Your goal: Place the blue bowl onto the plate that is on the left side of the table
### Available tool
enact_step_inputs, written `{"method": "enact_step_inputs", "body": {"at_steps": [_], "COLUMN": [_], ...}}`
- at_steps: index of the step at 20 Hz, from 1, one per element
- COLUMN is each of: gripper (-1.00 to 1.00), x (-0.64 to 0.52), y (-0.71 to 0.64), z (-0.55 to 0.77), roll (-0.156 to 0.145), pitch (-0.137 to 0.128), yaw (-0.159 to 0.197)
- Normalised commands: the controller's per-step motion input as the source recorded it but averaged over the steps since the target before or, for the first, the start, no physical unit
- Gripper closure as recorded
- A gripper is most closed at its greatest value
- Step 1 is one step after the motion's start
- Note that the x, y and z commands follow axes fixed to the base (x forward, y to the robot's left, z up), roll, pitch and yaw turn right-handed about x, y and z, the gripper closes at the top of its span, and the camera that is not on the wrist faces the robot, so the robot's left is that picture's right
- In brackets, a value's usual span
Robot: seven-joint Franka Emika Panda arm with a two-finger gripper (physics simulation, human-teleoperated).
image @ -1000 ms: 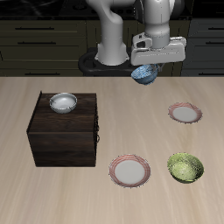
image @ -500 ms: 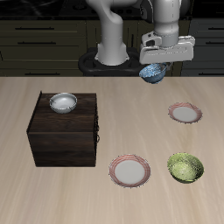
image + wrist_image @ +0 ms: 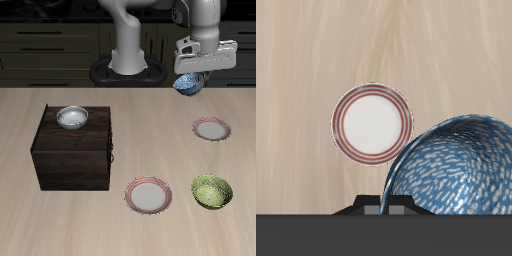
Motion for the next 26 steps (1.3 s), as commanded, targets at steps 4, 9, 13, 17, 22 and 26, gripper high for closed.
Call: {"method": "enact_step_inputs", "body": {"at_steps": [4,9,13,17,22,26], "gripper": [1.0,1.0,1.0,1.0,1.0,1.0], "x": [0.04,0.15,0.26,0.35,0.31,0.02], "y": [0.35,0.18,0.13,-0.01,0.01,0.09], "z": [-0.05,0.05,0.02,-0.01,-0.1,-0.15], "roll": [0.039,-0.007,-0.03,-0.063,-0.047,-0.021], "pitch": [0.023,-0.025,0.017,-0.011,0.048,0.043], "yaw": [0.006,0.033,-0.012,0.0,-0.033,-0.023]}}
